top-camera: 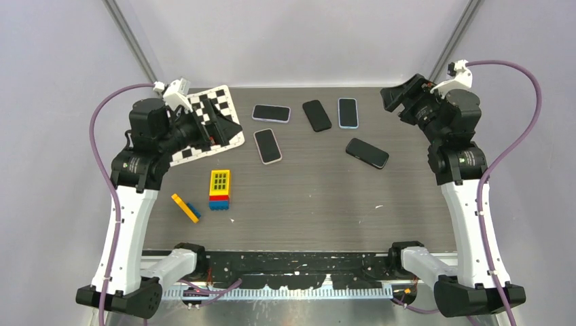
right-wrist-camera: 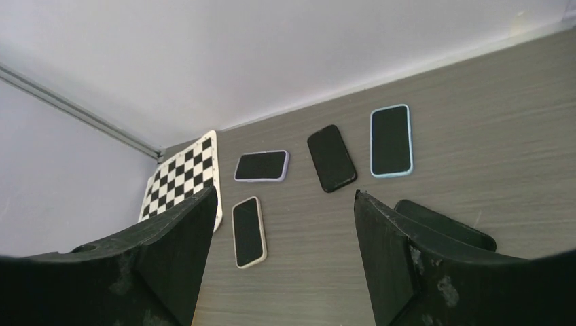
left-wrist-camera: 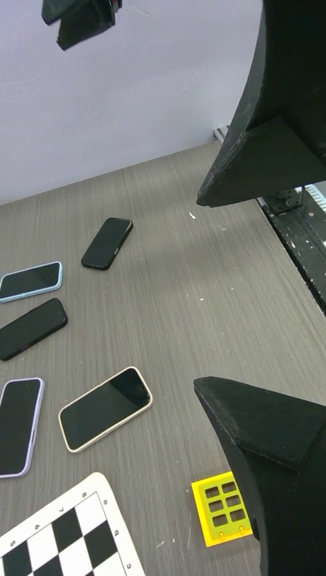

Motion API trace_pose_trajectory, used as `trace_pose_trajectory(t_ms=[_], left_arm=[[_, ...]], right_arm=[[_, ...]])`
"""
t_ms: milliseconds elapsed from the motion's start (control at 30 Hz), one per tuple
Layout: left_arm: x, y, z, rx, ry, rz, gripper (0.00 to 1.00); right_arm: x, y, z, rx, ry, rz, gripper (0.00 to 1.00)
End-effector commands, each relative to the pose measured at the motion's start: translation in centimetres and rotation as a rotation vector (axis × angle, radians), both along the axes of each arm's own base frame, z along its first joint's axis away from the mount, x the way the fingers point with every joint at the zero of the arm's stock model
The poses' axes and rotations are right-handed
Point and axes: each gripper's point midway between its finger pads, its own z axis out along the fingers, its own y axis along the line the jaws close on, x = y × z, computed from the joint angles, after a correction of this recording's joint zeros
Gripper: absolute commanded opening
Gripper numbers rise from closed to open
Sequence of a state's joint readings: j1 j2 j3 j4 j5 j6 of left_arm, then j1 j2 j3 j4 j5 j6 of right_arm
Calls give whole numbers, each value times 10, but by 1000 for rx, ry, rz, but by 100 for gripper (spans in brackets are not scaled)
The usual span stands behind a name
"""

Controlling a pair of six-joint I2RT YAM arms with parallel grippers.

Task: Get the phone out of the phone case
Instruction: Pick up the phone at the center of the board.

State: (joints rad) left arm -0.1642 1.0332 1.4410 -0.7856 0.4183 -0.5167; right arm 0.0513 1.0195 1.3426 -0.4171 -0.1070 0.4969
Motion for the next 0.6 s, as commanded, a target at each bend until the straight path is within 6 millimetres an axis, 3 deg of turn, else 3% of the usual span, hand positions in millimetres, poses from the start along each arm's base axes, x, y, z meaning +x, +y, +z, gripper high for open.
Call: trace_pose_trajectory(t_ms=[0, 367, 467, 567], left_arm=[[1, 3, 15, -12, -80, 20, 100], [9, -20, -25, -119, -26, -71, 100], [18, -22, -47, -152, 28, -35, 100], [30, -19, -85, -101, 126, 43, 100]], right_arm=[[-1, -4, -4, 13, 10, -33, 80], [7, 1, -43, 53, 122, -23, 87], [11, 4, -58, 69, 167, -17, 95], [15, 5, -74, 94, 223, -27, 99]])
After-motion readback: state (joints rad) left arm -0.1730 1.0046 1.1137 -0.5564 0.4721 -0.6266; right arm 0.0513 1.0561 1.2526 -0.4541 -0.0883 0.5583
